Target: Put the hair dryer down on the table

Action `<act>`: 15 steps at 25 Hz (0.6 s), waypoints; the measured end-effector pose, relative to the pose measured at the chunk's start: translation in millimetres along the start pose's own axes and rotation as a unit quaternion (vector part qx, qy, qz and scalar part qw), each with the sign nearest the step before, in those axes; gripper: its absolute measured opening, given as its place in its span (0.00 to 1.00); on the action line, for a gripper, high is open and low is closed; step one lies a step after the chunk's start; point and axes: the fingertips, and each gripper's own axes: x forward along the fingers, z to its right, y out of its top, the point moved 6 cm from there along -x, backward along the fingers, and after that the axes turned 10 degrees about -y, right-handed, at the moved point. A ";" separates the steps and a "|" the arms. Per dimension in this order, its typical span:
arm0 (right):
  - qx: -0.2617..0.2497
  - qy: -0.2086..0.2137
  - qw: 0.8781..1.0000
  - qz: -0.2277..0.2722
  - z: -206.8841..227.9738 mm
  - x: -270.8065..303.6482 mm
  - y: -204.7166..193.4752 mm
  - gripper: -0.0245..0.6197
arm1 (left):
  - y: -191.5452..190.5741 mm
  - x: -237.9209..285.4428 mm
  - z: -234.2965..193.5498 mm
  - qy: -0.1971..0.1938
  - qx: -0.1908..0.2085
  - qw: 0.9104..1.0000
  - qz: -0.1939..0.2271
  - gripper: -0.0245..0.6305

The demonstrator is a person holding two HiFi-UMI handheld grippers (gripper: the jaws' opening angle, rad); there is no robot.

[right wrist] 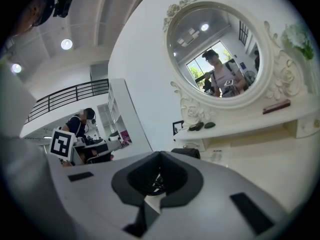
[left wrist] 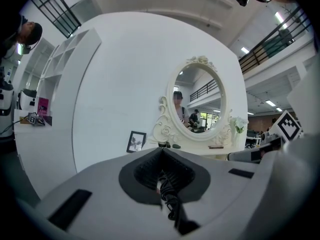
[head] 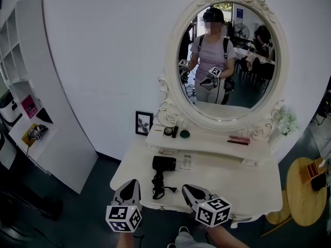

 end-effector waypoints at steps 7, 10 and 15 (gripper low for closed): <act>-0.004 -0.003 1.000 0.004 -2.9 -3.8 -0.5 0.04 | -6.0 -9.5 11.1 -0.009 0.005 1.000 0.001 0.04; -0.009 -0.011 1.000 0.007 -2.6 -6.1 0.0 0.04 | -7.5 -12.7 12.0 -0.009 0.001 1.000 0.004 0.04; -0.020 -0.010 1.000 0.008 -3.3 -9.3 -1.0 0.04 | -8.9 -15.6 11.2 -0.005 -0.001 1.000 0.007 0.04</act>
